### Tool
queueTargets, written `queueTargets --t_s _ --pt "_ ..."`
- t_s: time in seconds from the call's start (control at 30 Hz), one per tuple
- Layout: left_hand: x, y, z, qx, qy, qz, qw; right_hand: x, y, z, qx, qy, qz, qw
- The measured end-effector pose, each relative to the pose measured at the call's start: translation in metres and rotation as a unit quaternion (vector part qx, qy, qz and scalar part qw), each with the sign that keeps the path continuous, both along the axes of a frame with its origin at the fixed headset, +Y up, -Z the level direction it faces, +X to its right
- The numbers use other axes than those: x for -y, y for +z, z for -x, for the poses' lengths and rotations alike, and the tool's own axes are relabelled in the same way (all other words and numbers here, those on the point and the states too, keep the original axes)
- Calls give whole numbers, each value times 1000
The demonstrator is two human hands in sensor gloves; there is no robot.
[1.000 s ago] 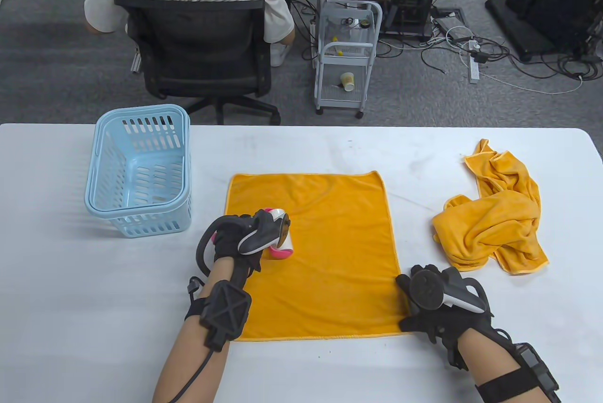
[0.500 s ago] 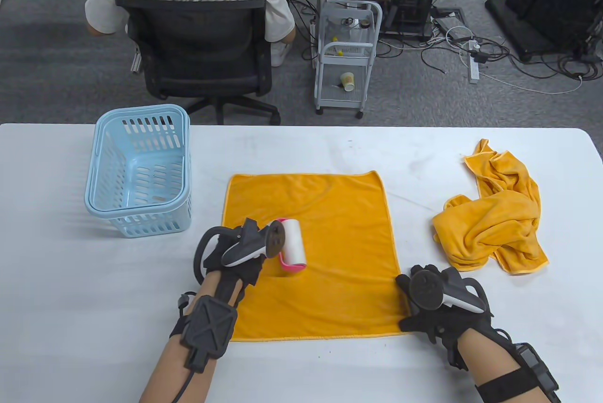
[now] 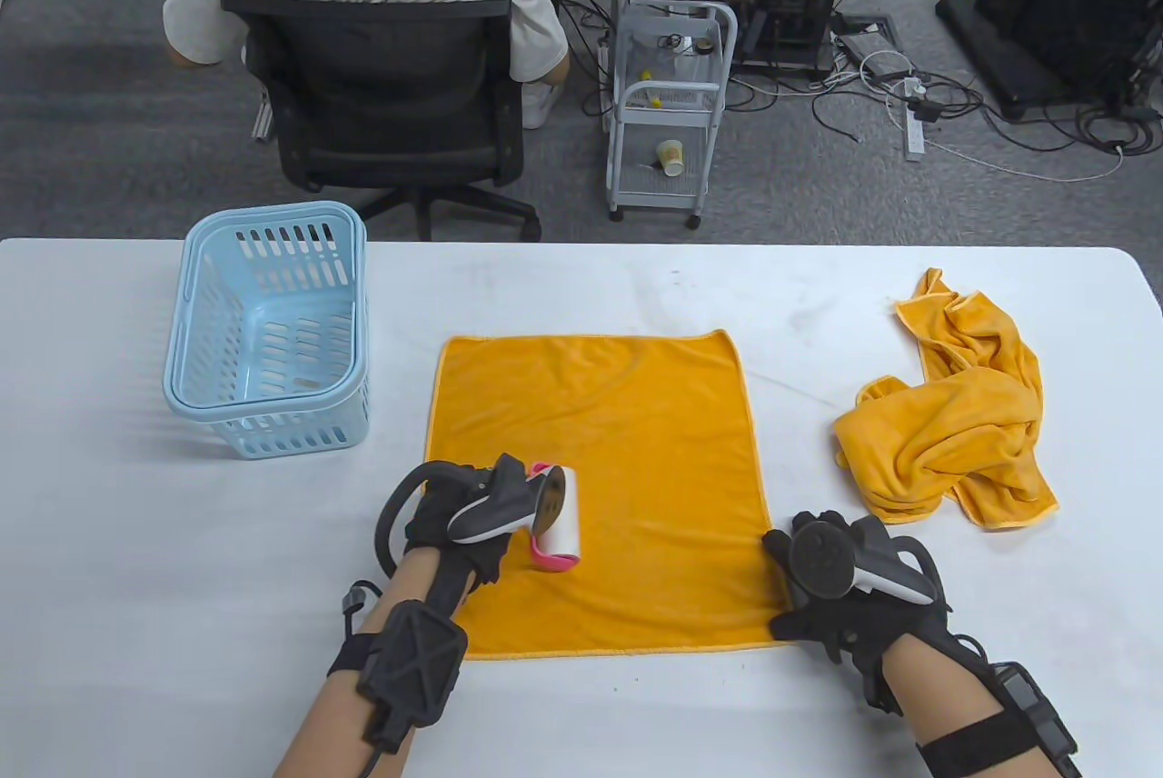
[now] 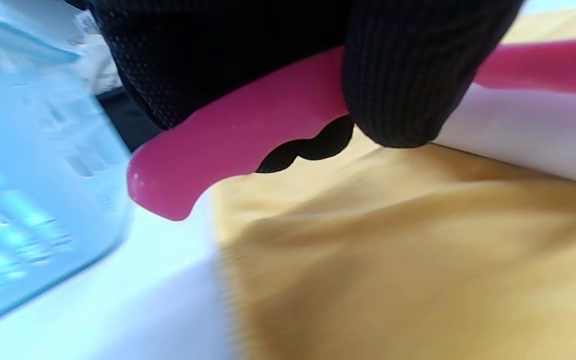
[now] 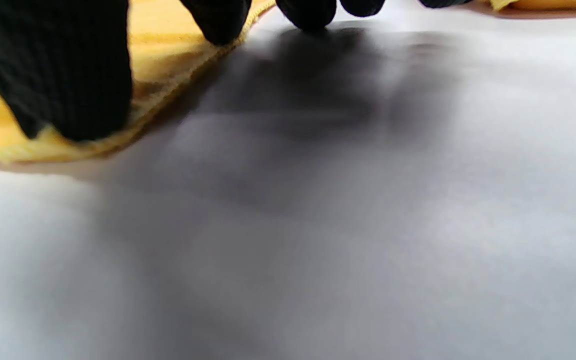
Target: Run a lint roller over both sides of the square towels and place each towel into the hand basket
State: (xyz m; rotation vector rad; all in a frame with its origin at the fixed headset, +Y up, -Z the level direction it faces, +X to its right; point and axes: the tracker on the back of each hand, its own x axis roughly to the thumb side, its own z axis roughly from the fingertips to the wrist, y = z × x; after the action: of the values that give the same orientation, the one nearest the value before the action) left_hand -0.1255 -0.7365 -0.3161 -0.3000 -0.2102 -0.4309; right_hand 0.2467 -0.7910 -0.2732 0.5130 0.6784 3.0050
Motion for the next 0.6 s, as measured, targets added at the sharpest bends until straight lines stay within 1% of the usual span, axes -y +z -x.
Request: queueTargets --t_s 0.07,0.13,0.17,0.23,0.33,0.47,0.53,0.6 --pt "-2 3 22 -24 -31 -1 999 0 0 0 -1 2 0 1000" --pt "-4 8 35 -34 -54 -7 998 0 0 0 -2 2 0 1000" --pt "-5 10 37 -33 -54 -8 998 0 0 0 -2 3 0 1000" --pt "-8 15 37 -32 -21 -3 999 1 0 1 -2 2 0 1000" --pt "-12 29 11 11 66 6 998 1 0 1 -2 2 0 1000" --pt "-9 48 -47 88 149 24 985 1 0 1 -2 2 0 1000" --pt "-2 54 -69 112 164 38 979 1 0 1 0 0 0 1000" --pt "5 56 -81 124 159 45 978 1 0 0 1 -1 1 1000"
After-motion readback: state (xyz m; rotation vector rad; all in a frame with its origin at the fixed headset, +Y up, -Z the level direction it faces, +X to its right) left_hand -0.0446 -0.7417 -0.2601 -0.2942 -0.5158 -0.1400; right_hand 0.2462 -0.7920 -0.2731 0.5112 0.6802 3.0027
